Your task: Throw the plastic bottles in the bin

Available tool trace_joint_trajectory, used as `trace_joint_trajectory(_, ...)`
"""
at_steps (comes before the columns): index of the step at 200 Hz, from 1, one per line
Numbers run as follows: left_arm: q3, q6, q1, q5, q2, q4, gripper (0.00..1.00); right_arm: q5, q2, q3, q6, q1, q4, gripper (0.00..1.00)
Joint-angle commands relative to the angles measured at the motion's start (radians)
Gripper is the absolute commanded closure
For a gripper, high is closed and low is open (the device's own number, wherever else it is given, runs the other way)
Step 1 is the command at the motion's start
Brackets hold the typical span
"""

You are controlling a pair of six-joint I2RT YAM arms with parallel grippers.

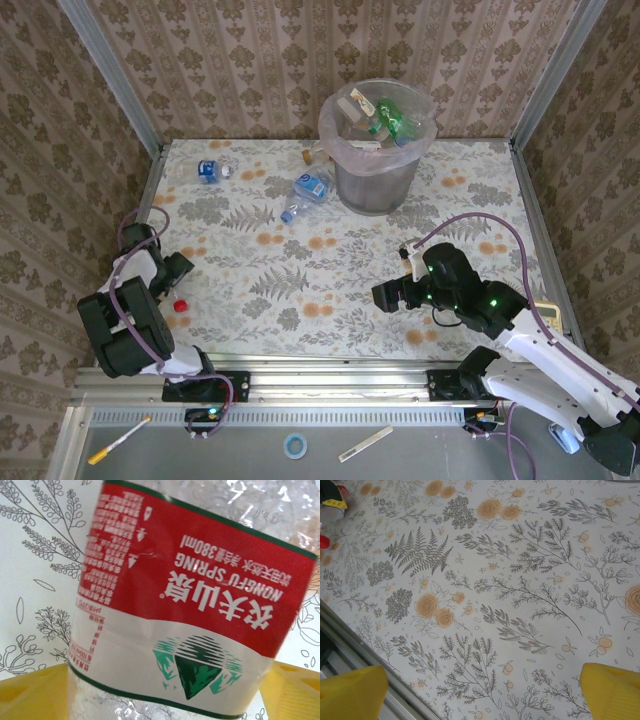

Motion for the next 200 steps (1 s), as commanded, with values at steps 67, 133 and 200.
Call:
trace_joint_trajectory(67, -0.016, 0.034, 0.006, 0.068, 0.017, 0.037, 0.31, -0.013, -0.017, -0.011, -0.002, -0.004, -0.002, 0.00)
trace_joint_trajectory(133, -0.018, 0.054, -0.034, 0.101, -0.085, 0.050, 0.32, -0.009, -0.017, -0.011, -0.004, -0.004, 0.000, 0.00)
trace_joint_trajectory(200, -0.005, 0.045, -0.174, 0.182, -0.224, 0.119, 0.33, -0.006, -0.013, -0.006, -0.004, -0.004, -0.006, 0.00)
